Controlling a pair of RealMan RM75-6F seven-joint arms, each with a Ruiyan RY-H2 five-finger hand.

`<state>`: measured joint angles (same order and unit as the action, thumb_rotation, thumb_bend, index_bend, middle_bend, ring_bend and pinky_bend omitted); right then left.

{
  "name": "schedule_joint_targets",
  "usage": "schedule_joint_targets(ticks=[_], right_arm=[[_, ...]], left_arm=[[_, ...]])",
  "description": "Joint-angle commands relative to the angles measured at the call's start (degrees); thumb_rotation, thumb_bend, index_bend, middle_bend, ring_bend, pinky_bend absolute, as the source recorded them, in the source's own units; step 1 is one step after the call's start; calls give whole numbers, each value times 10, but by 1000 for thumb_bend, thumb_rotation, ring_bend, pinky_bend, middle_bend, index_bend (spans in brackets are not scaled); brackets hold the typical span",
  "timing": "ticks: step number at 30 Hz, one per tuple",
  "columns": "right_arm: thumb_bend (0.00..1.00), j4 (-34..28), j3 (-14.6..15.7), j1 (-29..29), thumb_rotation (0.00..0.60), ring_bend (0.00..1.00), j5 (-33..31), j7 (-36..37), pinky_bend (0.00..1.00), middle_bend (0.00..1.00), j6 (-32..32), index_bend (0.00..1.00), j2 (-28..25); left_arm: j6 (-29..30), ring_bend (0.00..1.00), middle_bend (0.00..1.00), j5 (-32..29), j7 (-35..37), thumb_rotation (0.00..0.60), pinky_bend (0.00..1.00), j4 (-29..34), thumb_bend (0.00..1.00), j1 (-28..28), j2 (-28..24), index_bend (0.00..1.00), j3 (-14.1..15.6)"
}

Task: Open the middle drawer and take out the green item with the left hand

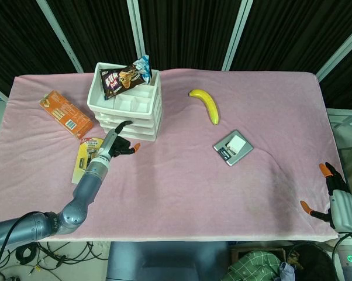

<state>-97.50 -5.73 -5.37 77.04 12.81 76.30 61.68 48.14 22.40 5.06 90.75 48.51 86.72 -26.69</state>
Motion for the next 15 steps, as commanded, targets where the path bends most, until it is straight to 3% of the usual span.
schedule_joint_targets(ticks=[1, 15], right_arm=[[118, 0, 0, 0, 600, 0, 0, 0, 123, 0, 0, 0, 0], [118, 0, 0, 0, 600, 0, 1, 1, 123, 0, 1, 0, 0]], left_arm=[[0, 992, 1000, 1, 1, 600, 959, 1, 343, 0, 0, 163, 0], [1, 992, 1000, 4, 5, 600, 959, 2, 344, -3, -4, 163, 3]])
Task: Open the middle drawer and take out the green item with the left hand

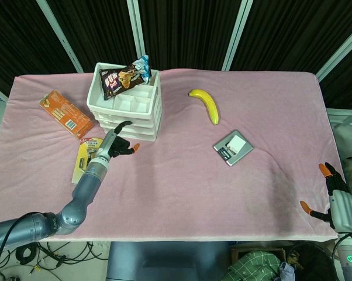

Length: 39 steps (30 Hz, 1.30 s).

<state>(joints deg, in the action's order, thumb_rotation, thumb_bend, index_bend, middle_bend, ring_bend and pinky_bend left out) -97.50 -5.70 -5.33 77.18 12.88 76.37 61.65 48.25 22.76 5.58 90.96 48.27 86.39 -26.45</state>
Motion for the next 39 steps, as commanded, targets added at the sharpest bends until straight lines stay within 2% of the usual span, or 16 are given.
schedule_joint_targets(ticks=[1, 26, 39], right_arm=[[118, 0, 0, 0, 600, 0, 0, 0, 123, 0, 0, 0, 0], [118, -2, 0, 1, 600, 0, -1, 5, 123, 0, -1, 0, -1], [118, -4, -1, 1, 600, 0, -2, 6, 123, 0, -1, 0, -2]], left_arm=[[0, 992, 1000, 0, 0, 600, 959, -1, 344, 0, 0, 163, 0], [-9, 992, 1000, -1, 7, 600, 959, -12, 344, 4, 4, 167, 1], [-21, 994, 1000, 28, 26, 600, 959, -1, 344, -7, -1, 289, 5]])
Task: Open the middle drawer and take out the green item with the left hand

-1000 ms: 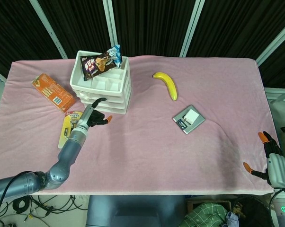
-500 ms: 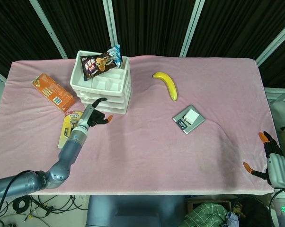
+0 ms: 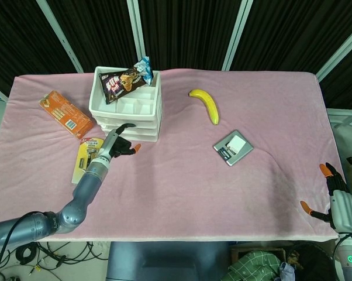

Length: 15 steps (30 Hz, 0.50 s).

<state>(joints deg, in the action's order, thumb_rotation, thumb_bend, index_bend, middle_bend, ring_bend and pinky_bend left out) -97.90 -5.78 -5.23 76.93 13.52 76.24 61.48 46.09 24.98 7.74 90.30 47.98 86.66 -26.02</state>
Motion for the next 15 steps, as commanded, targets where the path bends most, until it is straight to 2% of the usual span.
schedule_joint_targets(ticks=[1, 15], right_arm=[[118, 0, 0, 0, 600, 0, 1, -1, 123, 0, 0, 0, 0], [118, -4, 1, 2, 600, 0, 4, -3, 123, 0, 4, 0, 0]], left_arm=[[0, 994, 1000, 8, 6, 600, 959, 9, 344, -7, -6, 291, 1], [-10, 994, 1000, 38, 32, 600, 959, 42, 344, -42, -37, 293, 17]])
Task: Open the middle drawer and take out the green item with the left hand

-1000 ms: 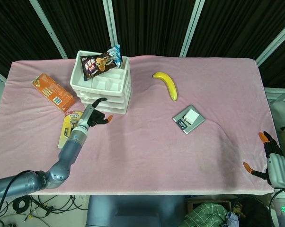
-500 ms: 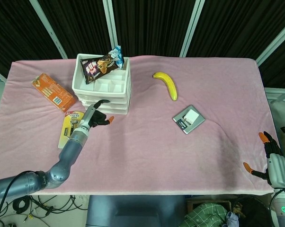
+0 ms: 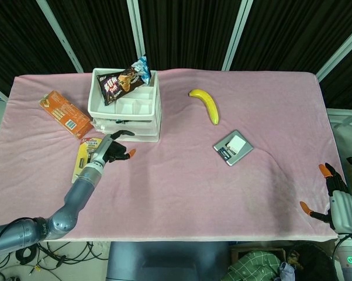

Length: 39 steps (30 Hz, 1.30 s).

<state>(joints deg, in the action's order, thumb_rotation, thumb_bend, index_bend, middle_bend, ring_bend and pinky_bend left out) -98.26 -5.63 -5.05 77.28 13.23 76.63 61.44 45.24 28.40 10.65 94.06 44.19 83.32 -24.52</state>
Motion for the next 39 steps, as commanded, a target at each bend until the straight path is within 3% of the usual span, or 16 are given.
schedule_joint_targets(ticks=[1, 8, 12, 19, 25, 32, 39], right_arm=[[118, 0, 0, 0, 600, 0, 0, 0, 123, 0, 0, 0, 0], [118, 0, 0, 0, 600, 0, 0, -1, 123, 0, 1, 0, 0], [118, 0, 0, 0, 600, 0, 0, 0, 123, 0, 0, 0, 0], [118, -2, 0, 0, 600, 0, 0, 2, 123, 0, -2, 0, -1], [119, -2, 0, 0, 600, 0, 0, 3, 123, 0, -1, 0, -1], [118, -2, -1, 0, 600, 0, -2, 5, 123, 0, -2, 0, -2], [118, -1, -1, 0, 600, 0, -3, 5, 123, 0, -3, 0, -2]], left_arm=[[-2, 994, 1000, 6, 4, 600, 959, 6, 344, -6, -5, 293, 3], [7, 994, 1000, 57, 9, 600, 959, 35, 343, -30, -26, 294, 18], [80, 994, 1000, 177, -54, 600, 959, 56, 343, -44, -41, 291, 51], [146, 994, 1000, 257, -164, 600, 959, 60, 344, -34, -58, 280, 74], [160, 994, 1000, 221, -257, 600, 959, 76, 342, -6, -72, 262, 64], [165, 994, 1000, 117, -367, 600, 959, 75, 342, 36, -72, 261, 62], [172, 997, 1000, 71, -400, 600, 966, 59, 342, 55, -56, 261, 66]])
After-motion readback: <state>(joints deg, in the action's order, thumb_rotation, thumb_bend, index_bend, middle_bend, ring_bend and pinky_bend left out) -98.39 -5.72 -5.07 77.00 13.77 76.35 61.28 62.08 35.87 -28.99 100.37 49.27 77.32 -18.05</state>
